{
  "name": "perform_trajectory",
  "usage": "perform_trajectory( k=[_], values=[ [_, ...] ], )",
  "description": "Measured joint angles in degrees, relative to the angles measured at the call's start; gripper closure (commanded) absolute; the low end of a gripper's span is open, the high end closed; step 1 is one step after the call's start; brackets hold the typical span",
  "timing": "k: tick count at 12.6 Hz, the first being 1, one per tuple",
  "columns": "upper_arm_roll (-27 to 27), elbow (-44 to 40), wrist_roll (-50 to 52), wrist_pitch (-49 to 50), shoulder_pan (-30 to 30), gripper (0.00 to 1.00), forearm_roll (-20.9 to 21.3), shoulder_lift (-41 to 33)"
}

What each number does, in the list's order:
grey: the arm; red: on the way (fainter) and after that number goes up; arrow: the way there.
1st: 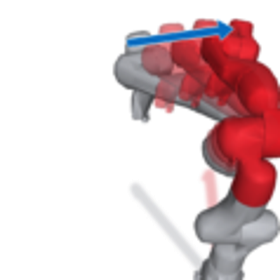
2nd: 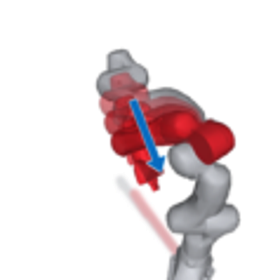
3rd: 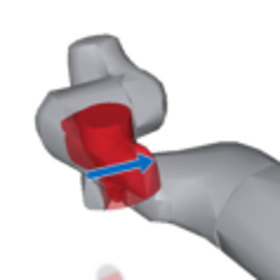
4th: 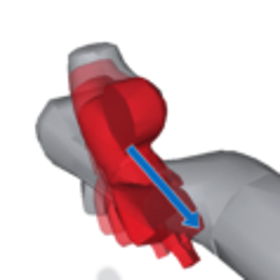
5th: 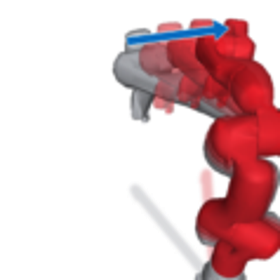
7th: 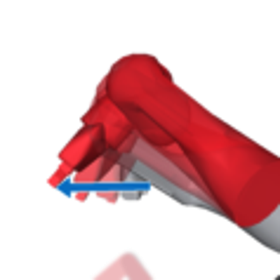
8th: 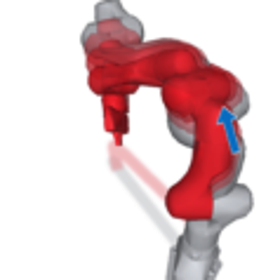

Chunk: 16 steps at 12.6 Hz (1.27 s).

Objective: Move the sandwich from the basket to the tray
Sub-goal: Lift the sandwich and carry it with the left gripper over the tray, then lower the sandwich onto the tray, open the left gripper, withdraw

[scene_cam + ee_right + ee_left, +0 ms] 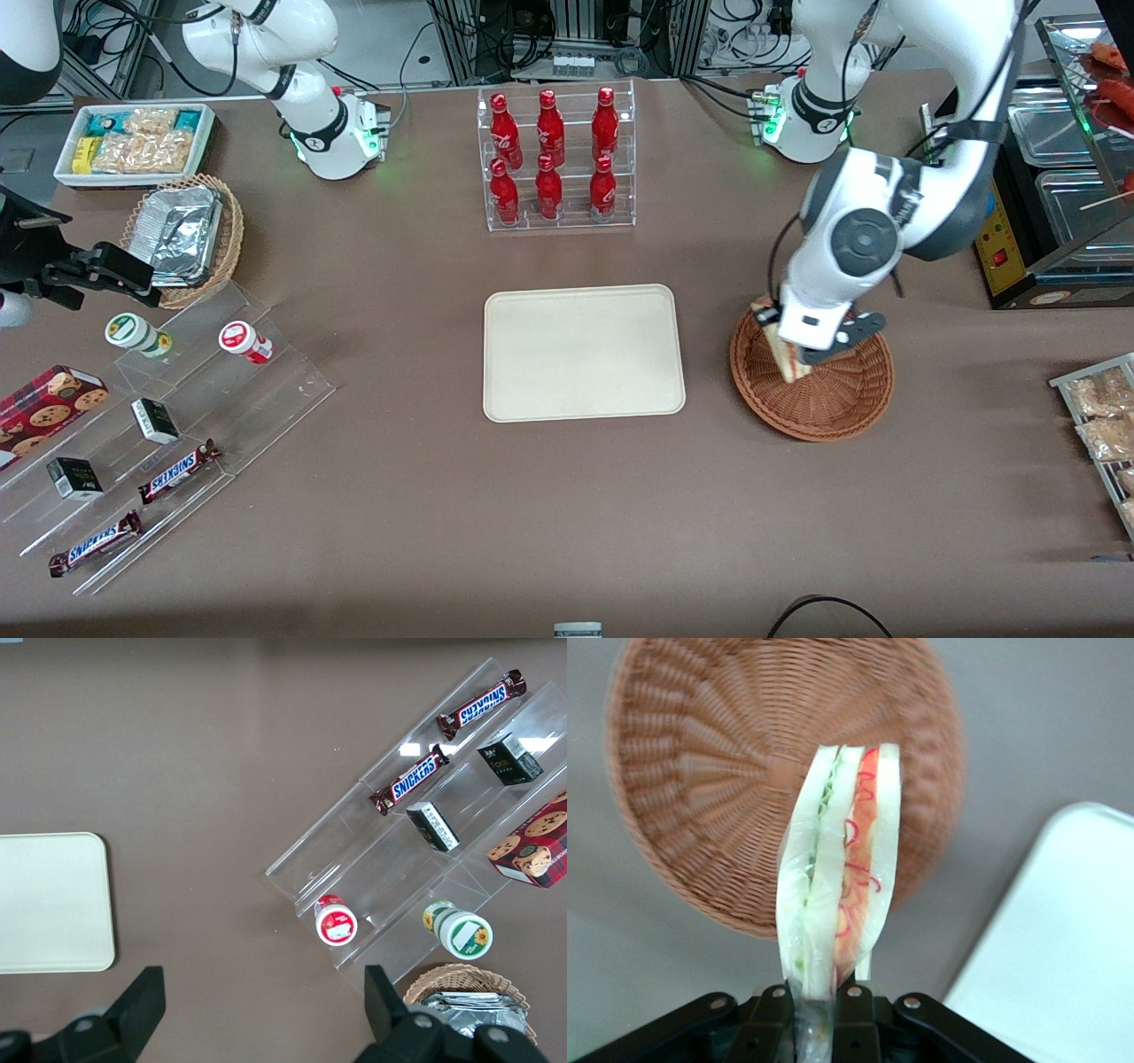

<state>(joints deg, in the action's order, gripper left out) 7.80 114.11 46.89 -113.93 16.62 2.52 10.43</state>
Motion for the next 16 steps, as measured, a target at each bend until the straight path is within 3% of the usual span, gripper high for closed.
perform_trajectory(
  k=[3,8,16],
  values=[
    [0.31,-3.92,0.07,-0.60,7.27,0.93,-0.59,4.96],
    [0.42,-17.94,8.87,-3.12,16.87,0.93,-1.51,18.96],
    [0.37,-23.77,16.81,-11.49,23.79,0.90,-1.33,27.56]
  ],
)
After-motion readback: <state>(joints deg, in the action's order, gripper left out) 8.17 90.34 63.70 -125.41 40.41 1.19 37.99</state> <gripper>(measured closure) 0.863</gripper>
